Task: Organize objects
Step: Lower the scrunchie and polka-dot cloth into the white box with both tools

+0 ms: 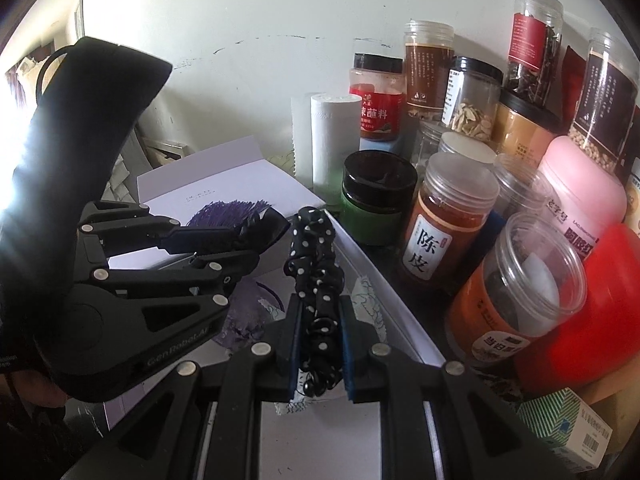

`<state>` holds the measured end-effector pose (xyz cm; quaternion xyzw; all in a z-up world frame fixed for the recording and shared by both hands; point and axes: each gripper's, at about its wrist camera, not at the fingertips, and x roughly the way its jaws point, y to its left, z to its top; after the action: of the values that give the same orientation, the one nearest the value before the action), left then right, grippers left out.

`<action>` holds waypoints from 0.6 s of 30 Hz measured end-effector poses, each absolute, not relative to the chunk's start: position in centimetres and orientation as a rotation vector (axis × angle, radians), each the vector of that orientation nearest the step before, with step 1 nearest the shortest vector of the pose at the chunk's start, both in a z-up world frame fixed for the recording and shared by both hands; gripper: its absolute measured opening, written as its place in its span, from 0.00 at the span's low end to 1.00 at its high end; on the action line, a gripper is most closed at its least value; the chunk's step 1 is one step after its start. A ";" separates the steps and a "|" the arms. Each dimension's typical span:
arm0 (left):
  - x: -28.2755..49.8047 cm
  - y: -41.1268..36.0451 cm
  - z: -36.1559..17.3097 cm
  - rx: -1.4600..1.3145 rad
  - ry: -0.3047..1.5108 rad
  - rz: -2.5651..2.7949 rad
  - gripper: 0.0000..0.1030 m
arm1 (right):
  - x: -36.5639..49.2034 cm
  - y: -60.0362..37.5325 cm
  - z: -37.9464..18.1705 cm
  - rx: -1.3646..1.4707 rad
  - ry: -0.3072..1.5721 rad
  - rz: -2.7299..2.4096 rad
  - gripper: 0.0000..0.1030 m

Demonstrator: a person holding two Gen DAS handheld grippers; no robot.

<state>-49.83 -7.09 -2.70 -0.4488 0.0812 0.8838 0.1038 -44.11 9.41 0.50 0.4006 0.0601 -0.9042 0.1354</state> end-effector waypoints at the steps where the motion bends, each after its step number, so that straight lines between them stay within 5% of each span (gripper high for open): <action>1: -49.8 -7.0 -2.7 -1.325 0.239 2.597 0.23 | -44.2 9.4 0.3 1.171 0.181 -2.622 0.15; 18: -50.5 -6.4 -4.5 -1.363 0.275 2.571 0.23 | -45.2 9.8 -0.8 1.245 0.143 -2.605 0.15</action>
<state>-50.49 -6.41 -4.51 -0.4635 0.0935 0.8743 0.1093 -45.18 9.76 -0.79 0.4272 0.0489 -0.8941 0.1252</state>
